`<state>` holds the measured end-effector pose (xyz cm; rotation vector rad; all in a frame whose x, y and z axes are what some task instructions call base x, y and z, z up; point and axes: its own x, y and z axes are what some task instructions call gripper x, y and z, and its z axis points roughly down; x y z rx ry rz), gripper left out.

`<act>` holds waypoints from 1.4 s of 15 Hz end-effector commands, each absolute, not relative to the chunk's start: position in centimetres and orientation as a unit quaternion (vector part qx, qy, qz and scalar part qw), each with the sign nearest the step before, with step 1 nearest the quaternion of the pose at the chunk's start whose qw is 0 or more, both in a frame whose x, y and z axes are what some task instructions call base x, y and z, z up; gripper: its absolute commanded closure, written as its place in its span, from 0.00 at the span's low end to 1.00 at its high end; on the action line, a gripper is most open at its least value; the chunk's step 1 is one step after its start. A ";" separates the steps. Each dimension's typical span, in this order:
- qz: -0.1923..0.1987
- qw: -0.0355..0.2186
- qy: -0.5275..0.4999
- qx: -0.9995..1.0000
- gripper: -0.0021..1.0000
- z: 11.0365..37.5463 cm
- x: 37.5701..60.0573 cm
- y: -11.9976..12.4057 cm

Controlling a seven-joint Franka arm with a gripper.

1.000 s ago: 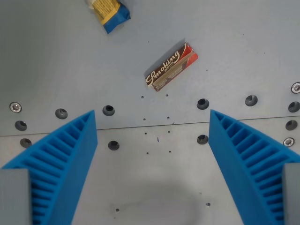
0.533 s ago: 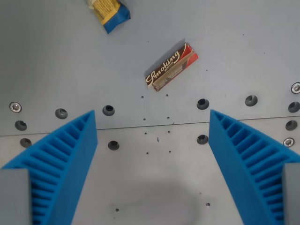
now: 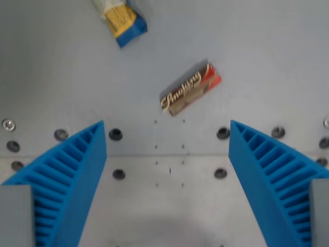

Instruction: Pick up the blue bag

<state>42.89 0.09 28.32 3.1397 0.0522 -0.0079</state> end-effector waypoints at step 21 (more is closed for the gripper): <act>0.028 -0.002 0.163 0.986 0.00 17.6 48.6 0.8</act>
